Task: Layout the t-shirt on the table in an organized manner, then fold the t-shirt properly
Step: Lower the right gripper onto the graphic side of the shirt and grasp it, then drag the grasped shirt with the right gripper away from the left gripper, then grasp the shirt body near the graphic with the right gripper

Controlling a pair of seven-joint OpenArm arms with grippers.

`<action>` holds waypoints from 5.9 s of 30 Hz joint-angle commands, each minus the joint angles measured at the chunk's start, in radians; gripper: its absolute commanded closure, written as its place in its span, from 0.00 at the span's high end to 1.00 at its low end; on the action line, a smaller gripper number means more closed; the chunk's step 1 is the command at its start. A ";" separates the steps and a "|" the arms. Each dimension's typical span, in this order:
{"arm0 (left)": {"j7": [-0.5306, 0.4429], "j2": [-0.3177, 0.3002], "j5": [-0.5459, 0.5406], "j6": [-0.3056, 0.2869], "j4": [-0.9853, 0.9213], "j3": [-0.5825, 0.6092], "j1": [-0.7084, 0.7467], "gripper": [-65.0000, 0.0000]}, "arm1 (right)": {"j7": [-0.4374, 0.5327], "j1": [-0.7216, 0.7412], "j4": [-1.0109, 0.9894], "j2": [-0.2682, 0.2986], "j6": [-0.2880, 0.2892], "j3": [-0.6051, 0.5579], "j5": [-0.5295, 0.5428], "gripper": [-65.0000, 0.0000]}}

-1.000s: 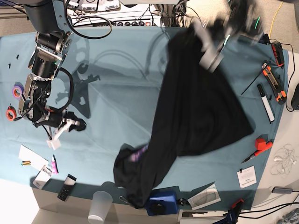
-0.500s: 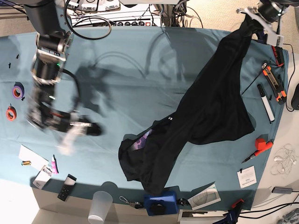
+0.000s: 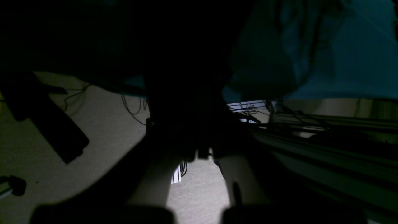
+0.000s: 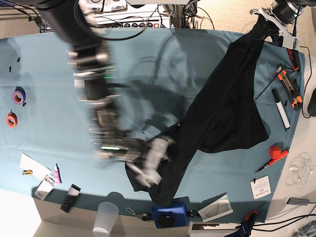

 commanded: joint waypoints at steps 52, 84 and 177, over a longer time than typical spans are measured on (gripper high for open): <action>-0.029 -0.006 -0.063 -0.004 0.015 -0.006 -0.038 0.00 | -0.064 -0.065 0.286 0.082 -0.106 0.106 -0.119 0.36; -0.054 -0.006 -0.063 -0.005 0.015 -0.006 -0.039 0.00 | -0.370 -0.073 0.675 0.023 -0.121 0.101 -0.181 0.00; -0.088 -0.006 -0.059 -0.008 0.015 -0.006 -0.039 0.00 | -0.551 -0.042 0.417 0.248 -0.292 -0.261 -0.129 0.25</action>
